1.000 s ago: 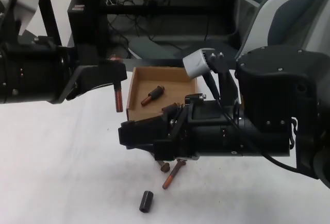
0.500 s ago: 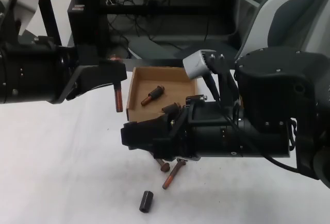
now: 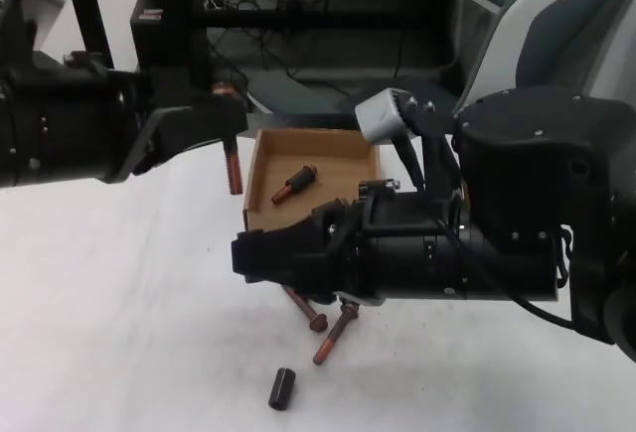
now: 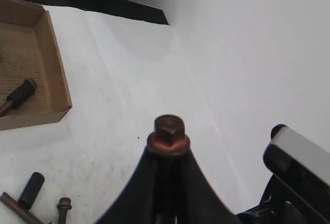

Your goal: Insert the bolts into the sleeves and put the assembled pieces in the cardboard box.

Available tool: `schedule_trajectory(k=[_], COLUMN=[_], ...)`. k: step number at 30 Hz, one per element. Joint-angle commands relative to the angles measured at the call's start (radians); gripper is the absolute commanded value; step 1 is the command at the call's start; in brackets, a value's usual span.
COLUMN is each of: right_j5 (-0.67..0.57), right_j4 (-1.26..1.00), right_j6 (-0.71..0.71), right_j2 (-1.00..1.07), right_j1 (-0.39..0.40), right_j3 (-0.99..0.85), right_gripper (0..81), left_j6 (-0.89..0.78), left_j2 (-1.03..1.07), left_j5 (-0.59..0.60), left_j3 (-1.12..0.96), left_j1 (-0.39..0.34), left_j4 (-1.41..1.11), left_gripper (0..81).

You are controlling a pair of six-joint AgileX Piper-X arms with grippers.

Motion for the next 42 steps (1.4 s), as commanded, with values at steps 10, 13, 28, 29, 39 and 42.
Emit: schedule_trajectory(k=[10,13,28,29,39,42], right_j5=[0.002,0.003,0.003,0.003,0.020,0.025], right_j4=[-0.043,-0.043,-0.043,-0.049,-0.076,-0.076], right_j6=[0.009,0.015,0.019,0.020,0.029,0.029], right_j2=[-0.005,-0.005,-0.005,-0.005,-0.005,-0.005], right_j1=[-0.001,-0.001,-0.001,-0.001,-0.001,-0.001], right_j3=[-0.013,-0.013,-0.013,-0.013,-0.013,-0.013], right_gripper=[0.4,0.4,0.4,0.4,0.4,0.4], left_j6=[0.035,0.040,0.060,0.057,0.033,0.031], left_j2=[-0.004,-0.004,-0.004,-0.004,-0.004,-0.004], left_j5=[-0.032,-0.057,-0.063,-0.063,-0.063,-0.061], left_j3=[-0.012,-0.012,-0.012,-0.012,-0.012,-0.012], left_j1=[-0.026,-0.026,-0.036,-0.036,-0.036,-0.038], left_j4=[-0.003,0.011,0.042,0.044,0.044,0.044], left_gripper=[1.7,1.7,1.7,1.7,1.7,1.7])
